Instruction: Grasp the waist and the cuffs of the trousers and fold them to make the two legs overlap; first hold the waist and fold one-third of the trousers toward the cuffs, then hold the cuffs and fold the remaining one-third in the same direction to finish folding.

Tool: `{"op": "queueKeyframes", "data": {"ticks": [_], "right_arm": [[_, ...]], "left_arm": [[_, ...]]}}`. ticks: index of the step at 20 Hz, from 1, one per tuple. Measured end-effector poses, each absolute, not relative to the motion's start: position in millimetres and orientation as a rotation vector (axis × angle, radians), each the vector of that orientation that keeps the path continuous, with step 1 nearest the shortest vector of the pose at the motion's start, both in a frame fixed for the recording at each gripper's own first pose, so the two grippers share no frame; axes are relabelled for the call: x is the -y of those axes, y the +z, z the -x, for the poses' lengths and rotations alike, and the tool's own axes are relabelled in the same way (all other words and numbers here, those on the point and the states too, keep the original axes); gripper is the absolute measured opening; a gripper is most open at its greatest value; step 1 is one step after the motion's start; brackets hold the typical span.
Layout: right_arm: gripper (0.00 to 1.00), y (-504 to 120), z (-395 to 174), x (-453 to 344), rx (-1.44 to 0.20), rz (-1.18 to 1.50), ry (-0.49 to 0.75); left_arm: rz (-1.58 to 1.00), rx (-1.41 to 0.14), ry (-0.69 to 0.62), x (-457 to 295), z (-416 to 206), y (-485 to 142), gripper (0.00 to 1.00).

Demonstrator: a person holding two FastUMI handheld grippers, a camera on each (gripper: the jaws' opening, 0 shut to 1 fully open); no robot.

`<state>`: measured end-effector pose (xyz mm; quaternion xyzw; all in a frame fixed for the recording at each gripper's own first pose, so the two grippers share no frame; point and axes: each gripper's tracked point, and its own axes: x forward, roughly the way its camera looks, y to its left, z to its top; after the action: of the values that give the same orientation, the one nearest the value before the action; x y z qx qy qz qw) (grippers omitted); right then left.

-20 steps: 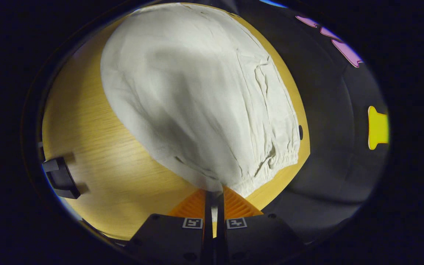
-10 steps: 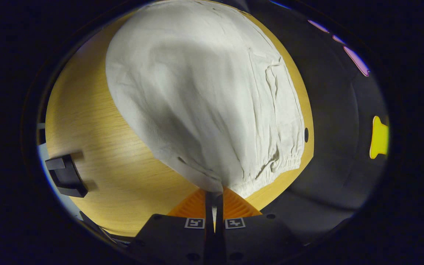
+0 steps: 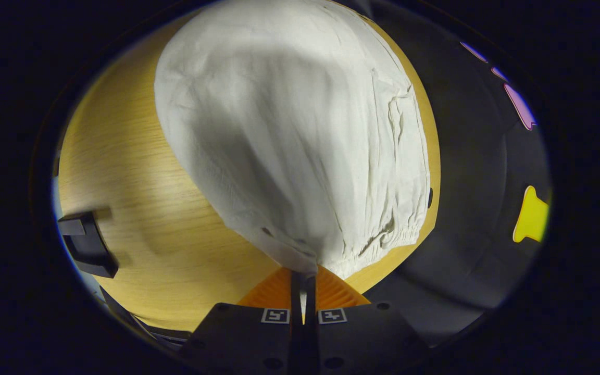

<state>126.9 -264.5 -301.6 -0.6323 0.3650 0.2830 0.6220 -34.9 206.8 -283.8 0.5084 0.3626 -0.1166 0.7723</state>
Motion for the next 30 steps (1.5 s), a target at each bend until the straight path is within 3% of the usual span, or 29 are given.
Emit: {"op": "queueKeyframes", "data": {"ticks": [9, 11, 14, 17, 22, 30], "right_arm": [[0.05, -300, -124, 261, -0.815, 1.492, 0.642], [0.05, -299, -124, 260, -0.814, 1.492, 0.639], [0.05, -299, -124, 259, -0.809, 1.496, 0.639], [0.05, -298, -123, 259, -0.811, 1.472, 0.643], [0.05, -289, -126, 263, -0.804, 1.421, 0.624], [0.05, -229, -151, 250, -0.712, 1.219, 0.453]], "left_arm": [[-1.096, -0.999, -0.521, -218, -2, -291, 0.64], [-1.058, -1.065, -0.568, -214, 3, -296, 0.51], [-1.031, -1.093, -0.590, -213, 9, -299, 0.22], [-1.051, -1.068, -0.569, -209, 13, -297, 0.06], [-0.980, -1.013, -0.479, -207, 12, -291, 0.05], [-1.003, -0.834, -0.382, -204, -20, -238, 0.06]]}}
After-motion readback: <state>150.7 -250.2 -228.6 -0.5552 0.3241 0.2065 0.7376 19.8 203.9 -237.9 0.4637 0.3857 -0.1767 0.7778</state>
